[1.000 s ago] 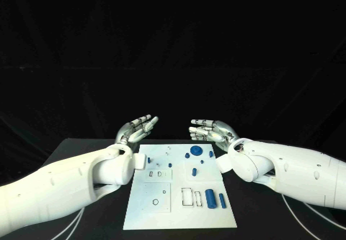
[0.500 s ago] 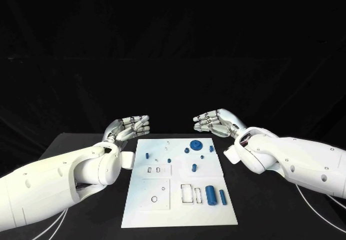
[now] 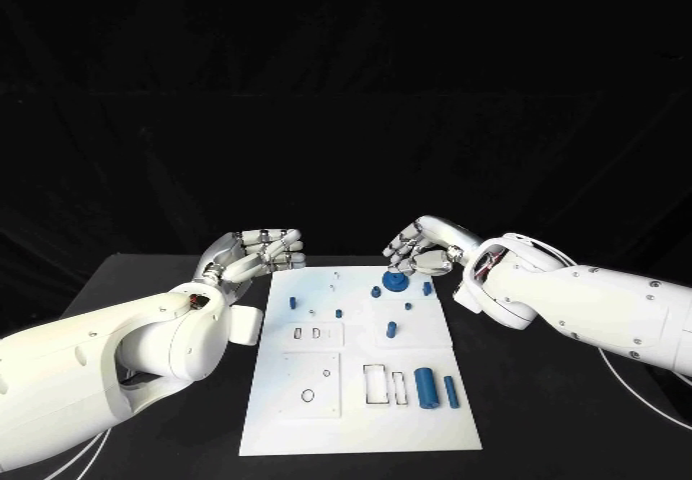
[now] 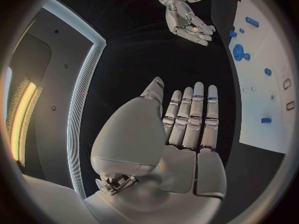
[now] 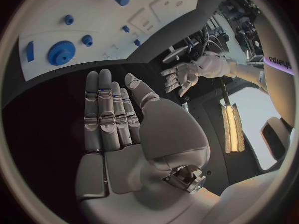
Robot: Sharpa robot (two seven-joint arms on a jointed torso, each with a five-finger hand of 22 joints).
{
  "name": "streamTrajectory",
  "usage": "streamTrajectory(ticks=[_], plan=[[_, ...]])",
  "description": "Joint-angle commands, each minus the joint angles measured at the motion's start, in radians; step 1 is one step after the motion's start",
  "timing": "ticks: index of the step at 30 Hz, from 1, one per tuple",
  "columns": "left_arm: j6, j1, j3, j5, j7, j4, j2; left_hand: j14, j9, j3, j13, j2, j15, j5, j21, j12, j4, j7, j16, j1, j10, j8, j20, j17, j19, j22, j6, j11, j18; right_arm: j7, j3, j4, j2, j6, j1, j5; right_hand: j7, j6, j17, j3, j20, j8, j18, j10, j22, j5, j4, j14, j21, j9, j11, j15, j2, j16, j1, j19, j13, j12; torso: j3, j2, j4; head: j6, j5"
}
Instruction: Assemble the parts on the task board
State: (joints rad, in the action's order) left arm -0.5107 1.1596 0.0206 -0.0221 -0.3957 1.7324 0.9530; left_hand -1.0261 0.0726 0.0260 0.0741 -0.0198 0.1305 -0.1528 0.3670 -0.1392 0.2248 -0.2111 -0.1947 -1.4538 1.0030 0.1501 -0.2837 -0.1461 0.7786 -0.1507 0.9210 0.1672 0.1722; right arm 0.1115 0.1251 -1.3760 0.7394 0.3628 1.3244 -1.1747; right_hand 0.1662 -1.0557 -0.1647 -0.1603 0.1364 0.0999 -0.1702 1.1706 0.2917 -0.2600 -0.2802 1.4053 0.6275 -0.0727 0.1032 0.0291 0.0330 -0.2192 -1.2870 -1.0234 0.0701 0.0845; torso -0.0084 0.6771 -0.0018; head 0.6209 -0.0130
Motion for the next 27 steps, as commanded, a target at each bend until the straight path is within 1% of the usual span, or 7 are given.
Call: streamTrajectory(ticks=[1, 9, 12, 13, 15, 22, 27], plan=[[0.043, 0.006, 0.002, -0.026, 0.010, 0.033, 0.007, -0.004, 0.001, -0.001, 0.000, -0.001, -0.001, -0.003, 0.007, 0.005, -0.006, 0.000, 0.000, -0.010, 0.006, -0.002, 0.002, -0.002, 0.010, -0.002, 0.007, 0.000, 0.012, -0.131, 0.000, 0.006, -0.011, -0.061, 0.004, -0.306, -0.009, -0.014, -0.039, -0.006, -0.020, -0.006, -0.013, 0.010, 0.033, -0.004, 0.004, 0.065, 0.055, -0.001, -0.010, -0.018, -0.013, -0.035, 0.009, -0.041, 0.004, -0.008, 0.0020, 0.035, 0.0059, -0.008, -0.006], [0.048, 0.019, 0.006, -0.040, 0.012, 0.086, 0.023, 0.000, 0.000, -0.004, -0.001, -0.004, 0.001, -0.002, 0.020, 0.011, -0.009, 0.000, 0.007, -0.013, 0.009, -0.006, 0.006, -0.005, 0.025, -0.007, 0.009, 0.000, 0.013, -0.198, 0.000, 0.028, -0.049, -0.080, 0.008, -0.450, -0.020, -0.018, -0.206, -0.044, -0.039, -0.027, -0.010, -0.002, 0.145, -0.011, 0.016, 0.099, 0.189, -0.001, -0.020, -0.031, -0.035, -0.220, 0.035, -0.084, 0.016, -0.014, 0.0056, 0.071, 0.0115, -0.019, -0.014], [0.048, 0.021, 0.007, -0.042, 0.013, 0.093, 0.026, 0.001, 0.000, -0.004, -0.001, -0.004, 0.001, -0.002, 0.024, 0.013, -0.010, 0.000, 0.009, -0.014, 0.009, -0.007, 0.007, -0.005, 0.030, -0.009, 0.010, 0.000, 0.013, -0.210, 0.000, 0.037, -0.063, -0.090, 0.008, -0.475, -0.021, -0.015, -0.282, -0.061, -0.040, -0.031, 0.026, -0.018, 0.400, -0.012, 0.024, 0.104, 0.378, -0.001, -0.021, -0.033, -0.042, -0.332, 0.044, -0.186, 0.017, -0.017, 0.0066, 0.082, 0.0121, -0.020, -0.014], [0.048, 0.022, 0.008, -0.043, 0.014, 0.095, 0.026, 0.002, 0.000, -0.005, -0.001, -0.004, 0.001, -0.002, 0.026, 0.014, -0.010, 0.000, 0.010, -0.014, 0.010, -0.008, 0.008, -0.006, 0.032, -0.010, 0.010, 0.000, 0.013, -0.215, 0.000, 0.041, -0.070, -0.093, 0.008, -0.486, -0.021, -0.011, -0.363, -0.068, -0.039, -0.032, 0.042, -0.027, 0.511, -0.012, 0.028, 0.097, 0.459, 0.000, -0.019, -0.033, -0.050, -0.434, 0.049, -0.229, 0.017, -0.015, 0.0069, 0.087, 0.0121, -0.020, -0.015], [0.048, 0.023, 0.008, -0.044, 0.014, 0.098, 0.027, 0.002, 0.000, -0.006, -0.001, -0.004, 0.001, -0.002, 0.030, 0.016, -0.010, 0.000, 0.012, -0.014, 0.010, -0.009, 0.010, -0.006, 0.037, -0.011, 0.010, 0.001, 0.013, -0.222, 0.000, 0.046, -0.077, -0.096, 0.008, -0.497, -0.021, -0.011, -0.500, -0.081, -0.037, -0.031, 0.060, -0.034, 0.631, -0.016, 0.033, 0.104, 0.543, -0.001, -0.018, -0.033, -0.051, -0.578, 0.050, -0.269, 0.019, -0.015, 0.0067, 0.093, 0.0118, -0.021, -0.015], [0.049, 0.024, 0.009, -0.045, 0.015, 0.105, 0.034, 0.004, 0.000, -0.007, -0.001, -0.004, 0.002, -0.002, 0.036, 0.018, -0.009, -0.001, 0.014, -0.013, 0.010, -0.012, 0.012, -0.007, 0.043, -0.014, 0.010, 0.001, 0.013, -0.235, 0.000, 0.047, -0.085, -0.100, 0.008, -0.514, -0.021, -0.010, -0.759, -0.116, -0.032, -0.029, 0.094, -0.041, 0.870, -0.021, 0.053, 0.099, 0.707, -0.003, -0.014, -0.029, -0.067, -0.850, 0.054, -0.347, 0.024, -0.013, 0.0060, 0.104, 0.0125, -0.023, -0.018], [0.051, 0.028, 0.010, -0.045, 0.016, 0.105, 0.037, 0.004, -0.001, -0.008, -0.002, -0.004, 0.003, -0.002, 0.040, 0.021, -0.009, -0.002, 0.016, -0.012, 0.010, -0.014, 0.014, -0.008, 0.046, -0.015, 0.009, 0.002, 0.013, -0.236, 0.000, 0.050, -0.091, -0.107, 0.007, -0.517, -0.021, -0.013, -0.818, -0.132, -0.030, -0.029, 0.102, -0.035, 0.928, -0.023, 0.064, 0.096, 0.743, -0.004, -0.015, -0.028, -0.072, -0.913, 0.056, -0.365, 0.026, -0.011, 0.0055, 0.108, 0.0148, -0.028, -0.015]])
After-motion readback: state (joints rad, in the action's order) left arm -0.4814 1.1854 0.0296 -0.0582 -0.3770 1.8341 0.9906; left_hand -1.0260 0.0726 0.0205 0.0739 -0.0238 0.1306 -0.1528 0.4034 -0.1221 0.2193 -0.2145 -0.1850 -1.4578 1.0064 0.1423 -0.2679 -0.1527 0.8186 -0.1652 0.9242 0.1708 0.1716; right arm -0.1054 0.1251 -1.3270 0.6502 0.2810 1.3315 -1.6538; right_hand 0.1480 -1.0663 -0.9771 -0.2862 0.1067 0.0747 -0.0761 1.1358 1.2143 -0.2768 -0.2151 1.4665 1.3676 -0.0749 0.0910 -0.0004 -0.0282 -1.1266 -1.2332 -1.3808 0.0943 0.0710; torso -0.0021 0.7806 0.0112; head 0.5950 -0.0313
